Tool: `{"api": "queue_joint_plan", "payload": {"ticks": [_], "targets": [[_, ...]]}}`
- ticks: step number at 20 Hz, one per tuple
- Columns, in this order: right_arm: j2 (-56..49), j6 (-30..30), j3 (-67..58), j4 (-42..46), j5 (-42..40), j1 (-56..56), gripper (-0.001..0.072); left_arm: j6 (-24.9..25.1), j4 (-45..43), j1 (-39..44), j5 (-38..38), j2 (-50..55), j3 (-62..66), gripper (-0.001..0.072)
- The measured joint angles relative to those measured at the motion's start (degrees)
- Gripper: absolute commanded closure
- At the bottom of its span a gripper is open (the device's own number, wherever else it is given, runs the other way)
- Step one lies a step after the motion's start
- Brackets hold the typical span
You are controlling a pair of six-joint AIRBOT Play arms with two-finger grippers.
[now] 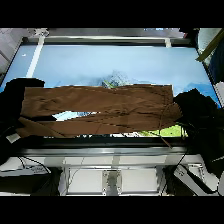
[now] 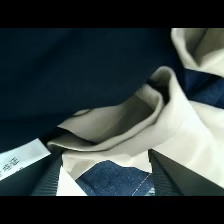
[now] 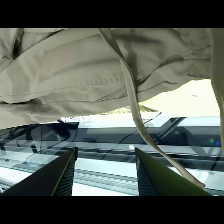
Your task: Fold the clothes and pants, and hang the long-sleeved shirts on hangers.
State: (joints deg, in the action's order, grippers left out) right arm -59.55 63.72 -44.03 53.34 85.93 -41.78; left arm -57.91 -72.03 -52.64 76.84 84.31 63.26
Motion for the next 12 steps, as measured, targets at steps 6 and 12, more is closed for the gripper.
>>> {"api": "queue_joint_plan", "payload": {"ticks": [6,12], "targets": [[0.0,0.2,-0.02,-0.11,0.0,0.0,0.0304,1.77,-0.44,0.04,1.25,0.66,-0.59,0.0692],[0.0,0.28,-7.08,0.0,2.71,0.0,0.0304,2.19,-0.76,0.0,8.35,-3.48,6.29,0.0692]]}}
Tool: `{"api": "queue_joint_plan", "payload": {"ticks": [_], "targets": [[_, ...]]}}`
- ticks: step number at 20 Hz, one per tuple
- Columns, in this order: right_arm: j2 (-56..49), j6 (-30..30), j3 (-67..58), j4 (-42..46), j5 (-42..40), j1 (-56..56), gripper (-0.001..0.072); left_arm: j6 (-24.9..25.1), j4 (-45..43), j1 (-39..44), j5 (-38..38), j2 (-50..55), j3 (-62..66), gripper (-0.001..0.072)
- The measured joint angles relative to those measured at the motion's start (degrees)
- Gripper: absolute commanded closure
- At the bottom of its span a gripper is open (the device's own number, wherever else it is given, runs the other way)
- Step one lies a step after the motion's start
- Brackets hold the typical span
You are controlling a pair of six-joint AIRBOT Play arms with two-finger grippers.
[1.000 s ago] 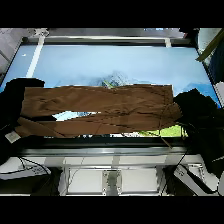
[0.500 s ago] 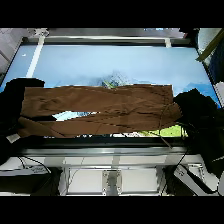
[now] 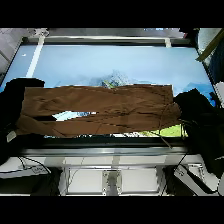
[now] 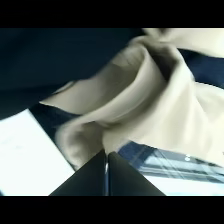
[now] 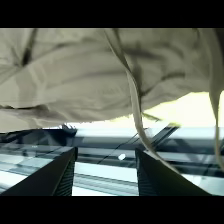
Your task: Fold the clothes and pants, and hang the long-sleeved shirts on hangers.
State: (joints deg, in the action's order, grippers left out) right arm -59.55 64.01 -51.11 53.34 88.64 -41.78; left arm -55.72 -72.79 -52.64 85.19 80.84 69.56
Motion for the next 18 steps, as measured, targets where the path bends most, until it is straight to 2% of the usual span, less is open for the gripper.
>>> {"api": "queue_joint_plan", "payload": {"ticks": [4,10,11,13,18], "targets": [[0.0,-0.11,-9.05,1.33,2.4,0.0,0.0304,0.0,0.07,0.0,3.43,-6.16,6.51,0.0692],[-0.17,-0.55,-13.33,2.67,1.14,0.0,0.0304,-0.81,5.27,0.79,-1.62,-10.05,8.85,0.0692],[-0.22,-0.59,-13.55,2.89,0.9,0.0,0.0304,-0.85,5.88,1.33,-2.1,-9.86,8.94,0.0658],[-0.22,-0.63,-13.79,3.45,0.94,0.0,0.0304,-0.92,5.05,2.34,-2.29,-8.72,8.94,0.0003],[-0.22,-0.55,-13.99,3.91,1.7,0.0,0.0304,-3.28,3.06,3.15,-0.26,-4.7,8.37,0.0015]]}}
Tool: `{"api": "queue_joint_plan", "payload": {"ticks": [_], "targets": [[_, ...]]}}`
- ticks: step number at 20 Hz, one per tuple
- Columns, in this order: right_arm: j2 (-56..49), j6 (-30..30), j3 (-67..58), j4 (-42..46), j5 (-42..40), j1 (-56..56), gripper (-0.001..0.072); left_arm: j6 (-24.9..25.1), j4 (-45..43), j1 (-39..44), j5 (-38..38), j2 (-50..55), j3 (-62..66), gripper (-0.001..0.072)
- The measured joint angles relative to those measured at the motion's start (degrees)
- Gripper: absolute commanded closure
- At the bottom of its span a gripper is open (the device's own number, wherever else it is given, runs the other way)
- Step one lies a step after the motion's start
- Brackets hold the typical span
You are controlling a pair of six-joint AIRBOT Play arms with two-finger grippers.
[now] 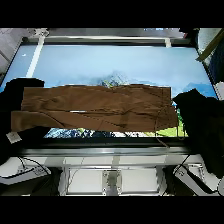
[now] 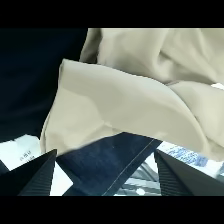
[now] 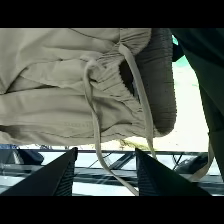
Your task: Fold the clothes and pants, and hang the long-sleeved shirts on hangers.
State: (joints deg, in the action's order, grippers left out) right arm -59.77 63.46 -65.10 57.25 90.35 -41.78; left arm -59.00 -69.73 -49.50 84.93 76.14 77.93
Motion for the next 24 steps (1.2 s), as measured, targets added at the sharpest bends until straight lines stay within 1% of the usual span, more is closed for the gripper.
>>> {"api": "queue_joint_plan", "payload": {"ticks": [4,8,9,11,12,15,17,22,23,24], "targets": [[0.0,0.39,-0.04,0.09,-0.44,0.0,0.0304,-6.75,0.5,1.4,-8.44,2.91,-0.07,0.0015],[0.0,2.25,-0.04,-0.04,-1.46,0.0,0.0304,-10.08,0.76,5.05,-13.9,9.09,-0.09,0.0024],[0.0,2.84,-0.04,-0.09,-1.42,0.0,0.0304,-10.51,0.79,6.03,-14.49,10.69,-0.09,0.0136],[0.0,3.61,-0.04,-0.11,-0.98,0.0,0.0304,-11.06,0.79,7.52,-14.73,13.07,-0.09,0.0621],[0.0,3.91,-0.04,-0.11,-0.57,0.0,0.0304,-11.06,0.79,7.93,-14.53,13.73,-0.09,0.0692],[0.0,4.5,-0.04,-0.11,-0.17,0.0,0.0304,-9.75,0.79,8.33,-11.65,14.14,0.42,0.0694],[0.0,4.68,-0.04,-0.07,0.04,0.0,0.0304,-8.98,0.76,8.02,-10.29,12.11,1.05,0.0694],[0.0,4.72,-0.04,0.11,0.52,0.0,0.0304,-8.0,0.81,7.19,-7.65,0.09,0.85,0.0688],[0.0,4.5,-0.04,0.17,0.48,0.0,0.0304,-7.82,0.68,6.97,-6.78,-2.14,0.04,0.0546],[0.0,4.15,-0.04,0.17,0.37,0.0,0.0304,-7.76,0.24,6.82,-6.21,-3.69,-0.87,0.0154]]}}
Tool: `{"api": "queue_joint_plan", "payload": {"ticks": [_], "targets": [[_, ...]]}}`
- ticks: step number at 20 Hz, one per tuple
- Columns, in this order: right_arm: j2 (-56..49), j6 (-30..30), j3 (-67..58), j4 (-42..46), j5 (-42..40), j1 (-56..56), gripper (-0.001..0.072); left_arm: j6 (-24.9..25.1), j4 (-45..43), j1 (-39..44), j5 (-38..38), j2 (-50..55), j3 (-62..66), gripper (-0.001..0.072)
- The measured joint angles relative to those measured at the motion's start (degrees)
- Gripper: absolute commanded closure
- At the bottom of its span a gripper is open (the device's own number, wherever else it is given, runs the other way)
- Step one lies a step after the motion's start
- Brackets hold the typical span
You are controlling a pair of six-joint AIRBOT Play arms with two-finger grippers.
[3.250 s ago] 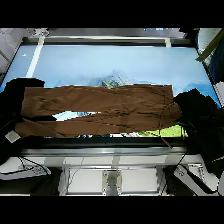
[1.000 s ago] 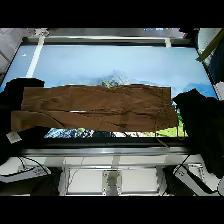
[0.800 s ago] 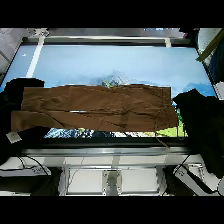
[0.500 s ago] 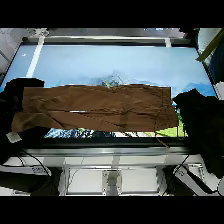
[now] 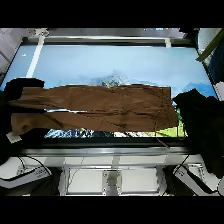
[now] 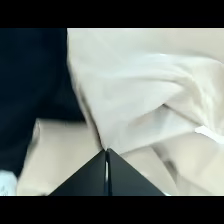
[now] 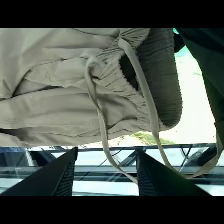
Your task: Fold the clothes and pants, and hang the long-sleeved shirts on hangers.
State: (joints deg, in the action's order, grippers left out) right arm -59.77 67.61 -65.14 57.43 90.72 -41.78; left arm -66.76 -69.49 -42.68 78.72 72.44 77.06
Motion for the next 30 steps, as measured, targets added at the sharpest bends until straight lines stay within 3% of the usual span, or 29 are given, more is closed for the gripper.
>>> {"api": "queue_joint_plan", "payload": {"ticks": [1,5,14,15,16,17,18,23,30], "targets": [[0.0,-0.33,0.0,0.02,-0.15,0.0,0.0304,0.13,-0.31,-0.11,0.35,-1.07,-0.98,0.001],[0.0,-0.96,0.0,0.09,-0.26,0.0,0.0304,-0.44,-0.92,-0.39,-1.53,-0.17,-3.13,0.0011],[0.0,-1.16,0.0,0.35,1.27,0.0,0.0304,-11.02,-9.55,-1.6,-2.25,9.14,-4.15,0.0014],[0.0,-1.11,0.0,0.35,1.44,0.0,0.0304,-11.3,-9.81,-1.64,-2.34,10.19,-4.15,0.0038],[0.0,-1.01,0.0,0.37,1.64,0.0,0.0304,-11.63,-10.32,-1.64,-2.54,11.19,-4.15,0.0252],[0.0,-0.94,0.0,0.37,1.68,0.0,0.0304,-11.93,-10.47,-1.64,-2.6,11.98,-4.17,0.0611],[0.0,-0.9,0.0,0.37,1.68,0.0,0.0304,-11.96,-10.47,-1.64,-2.6,12.57,-4.17,0.0693],[0.0,-0.66,0.0,0.42,2.64,0.0,0.0304,-9.49,-8.83,-1.62,-2.12,10.69,-4.09,0.0693],[0.11,-0.76,-0.02,2.03,5.25,0.0,0.0304,1.49,0.24,-1.64,-4.17,-9.11,-4.48,0.0693]]}}
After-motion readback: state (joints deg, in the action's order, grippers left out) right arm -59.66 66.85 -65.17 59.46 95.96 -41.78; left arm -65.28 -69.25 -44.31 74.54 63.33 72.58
